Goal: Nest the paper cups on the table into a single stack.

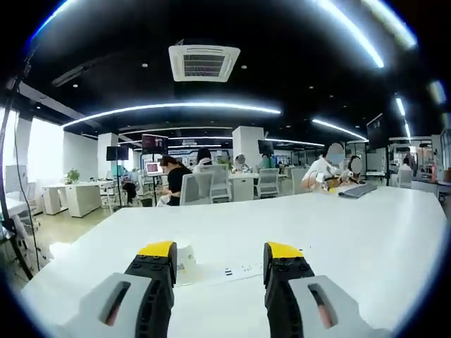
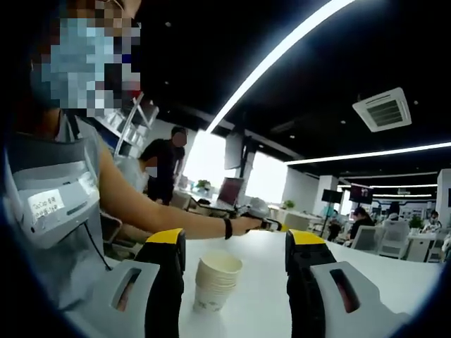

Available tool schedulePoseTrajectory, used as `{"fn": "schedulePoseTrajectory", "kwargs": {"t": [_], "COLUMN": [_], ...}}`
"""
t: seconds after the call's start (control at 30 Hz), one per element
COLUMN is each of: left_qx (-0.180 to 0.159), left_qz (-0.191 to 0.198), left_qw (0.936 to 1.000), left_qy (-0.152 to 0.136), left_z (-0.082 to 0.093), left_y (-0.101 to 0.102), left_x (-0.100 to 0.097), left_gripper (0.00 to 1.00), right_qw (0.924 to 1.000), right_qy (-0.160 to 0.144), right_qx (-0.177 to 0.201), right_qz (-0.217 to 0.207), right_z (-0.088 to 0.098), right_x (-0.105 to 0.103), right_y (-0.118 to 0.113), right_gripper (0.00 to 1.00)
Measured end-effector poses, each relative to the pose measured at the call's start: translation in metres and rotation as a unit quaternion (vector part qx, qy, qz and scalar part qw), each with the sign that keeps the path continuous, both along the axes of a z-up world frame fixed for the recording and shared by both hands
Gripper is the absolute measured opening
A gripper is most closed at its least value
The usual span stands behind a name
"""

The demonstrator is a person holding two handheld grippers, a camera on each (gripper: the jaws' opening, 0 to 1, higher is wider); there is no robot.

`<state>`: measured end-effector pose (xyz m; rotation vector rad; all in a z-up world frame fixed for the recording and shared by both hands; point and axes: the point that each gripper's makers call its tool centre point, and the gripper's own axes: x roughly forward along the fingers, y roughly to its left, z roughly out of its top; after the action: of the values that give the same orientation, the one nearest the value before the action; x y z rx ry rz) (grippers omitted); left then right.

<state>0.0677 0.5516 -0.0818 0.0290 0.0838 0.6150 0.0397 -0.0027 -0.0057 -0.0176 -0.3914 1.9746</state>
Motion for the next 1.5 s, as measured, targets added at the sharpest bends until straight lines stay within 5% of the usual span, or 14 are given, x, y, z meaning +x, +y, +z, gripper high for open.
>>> {"fn": "schedulePoseTrajectory", "kwargs": {"t": [0.23, 0.43, 0.8, 1.5], "left_qx": [-0.02, -0.019, -0.008, -0.022], "left_qz": [0.012, 0.02, 0.033, 0.044], "left_qw": [0.9997, 0.9996, 0.9992, 0.9985], "left_qy": [-0.003, -0.01, 0.021, 0.023], "left_z": [-0.023, -0.023, -0.041, -0.057], "left_y": [0.036, 0.057, 0.081, 0.117], "left_x": [0.007, 0.017, 0.024, 0.042], "left_gripper": [0.52, 0.53, 0.57, 0.56], "right_qw": [0.9998, 0.9994, 0.9994, 0.9985], "right_qy": [-0.01, -0.012, -0.011, -0.023], "right_qx": [0.003, 0.004, -0.002, -0.012], "right_qz": [-0.019, -0.031, -0.033, -0.048], "right_z": [0.003, 0.004, 0.0, -0.004], "right_x": [0.007, 0.015, 0.016, 0.027], "right_y": [-0.006, -0.007, -0.003, 0.001], "right_gripper": [0.6, 0.59, 0.59, 0.59]}}
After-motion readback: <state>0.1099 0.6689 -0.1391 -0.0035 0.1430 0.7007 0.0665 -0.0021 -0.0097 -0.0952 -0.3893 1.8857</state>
